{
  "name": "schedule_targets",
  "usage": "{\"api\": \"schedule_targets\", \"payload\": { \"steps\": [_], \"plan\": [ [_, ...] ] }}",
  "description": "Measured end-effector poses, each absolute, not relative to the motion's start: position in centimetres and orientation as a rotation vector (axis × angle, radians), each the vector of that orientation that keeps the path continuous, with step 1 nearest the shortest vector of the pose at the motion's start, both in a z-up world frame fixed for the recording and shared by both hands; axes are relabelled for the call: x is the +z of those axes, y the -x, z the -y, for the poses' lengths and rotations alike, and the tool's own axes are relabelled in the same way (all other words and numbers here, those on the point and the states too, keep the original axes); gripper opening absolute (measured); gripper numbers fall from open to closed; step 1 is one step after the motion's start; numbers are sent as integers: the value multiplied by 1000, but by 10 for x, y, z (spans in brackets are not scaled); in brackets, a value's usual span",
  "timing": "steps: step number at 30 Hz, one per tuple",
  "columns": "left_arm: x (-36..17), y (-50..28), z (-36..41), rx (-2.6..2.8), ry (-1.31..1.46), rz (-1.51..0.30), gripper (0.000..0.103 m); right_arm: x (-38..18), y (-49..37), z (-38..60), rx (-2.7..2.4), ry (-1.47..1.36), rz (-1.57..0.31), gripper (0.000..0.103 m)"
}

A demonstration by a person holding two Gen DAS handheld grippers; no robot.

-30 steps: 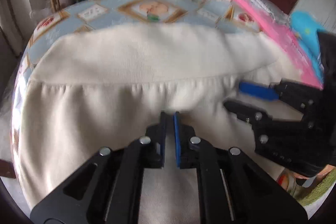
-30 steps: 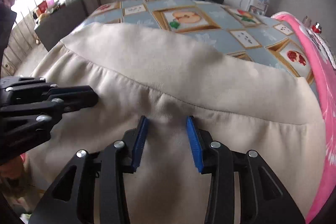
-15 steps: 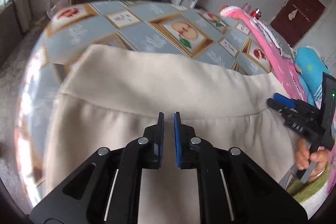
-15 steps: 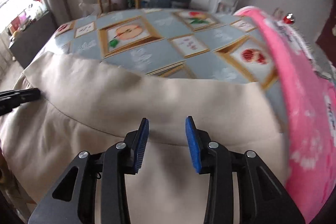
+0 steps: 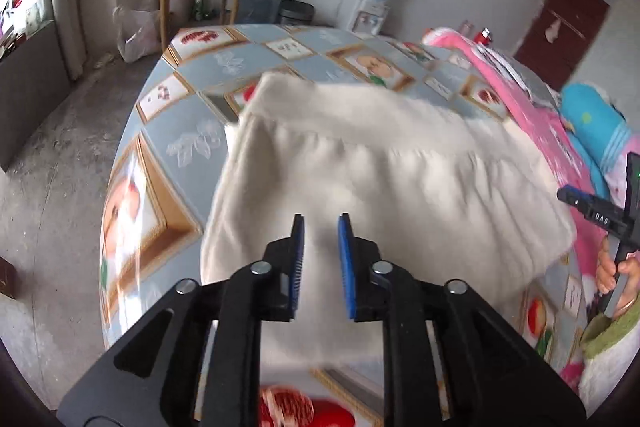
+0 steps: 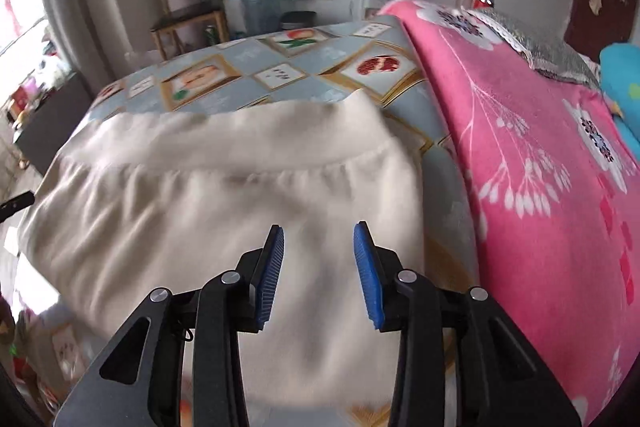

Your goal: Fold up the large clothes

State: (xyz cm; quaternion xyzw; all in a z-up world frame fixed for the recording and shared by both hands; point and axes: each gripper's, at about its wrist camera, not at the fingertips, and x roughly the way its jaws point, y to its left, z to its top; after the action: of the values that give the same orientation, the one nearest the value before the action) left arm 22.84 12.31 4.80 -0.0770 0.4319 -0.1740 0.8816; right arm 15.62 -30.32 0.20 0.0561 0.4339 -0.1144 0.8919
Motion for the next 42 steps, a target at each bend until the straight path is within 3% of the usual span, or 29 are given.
{"api": "schedule_targets", "payload": {
  "steps": [3,9,11,15,20,25,27,30,39,42],
  "plan": [
    [18,-216,-117,-340,111,-919,19,-31,-141,293,-265,-89,-950,38],
    [37,-219,-101,-335,148,-842,20,5,-131,261,-187,-152,-872,38],
    [41,-212,-85,-357,138,-840,27,3,-132,237,-141,-129,-864,38],
    [4,-220,-44,-267,23,-872,30,-38,-146,201,-145,-61,-924,44],
    [24,-195,-49,-251,34,-834,30,-12,-116,192,-137,-75,-906,44],
    [46,-149,-49,-283,42,-800,55,8,-65,177,-126,-94,-843,64],
    [50,-133,-46,-302,55,-804,70,10,-50,172,-126,-116,-832,69],
    [58,-105,-38,-299,44,-781,84,15,-35,166,-146,-126,-822,75],
    [97,-75,-5,-203,-61,-647,95,68,-17,159,-236,-89,-674,96],
    [103,-78,2,-145,-76,-640,95,75,-13,157,-251,-87,-668,96]
  ]
}}
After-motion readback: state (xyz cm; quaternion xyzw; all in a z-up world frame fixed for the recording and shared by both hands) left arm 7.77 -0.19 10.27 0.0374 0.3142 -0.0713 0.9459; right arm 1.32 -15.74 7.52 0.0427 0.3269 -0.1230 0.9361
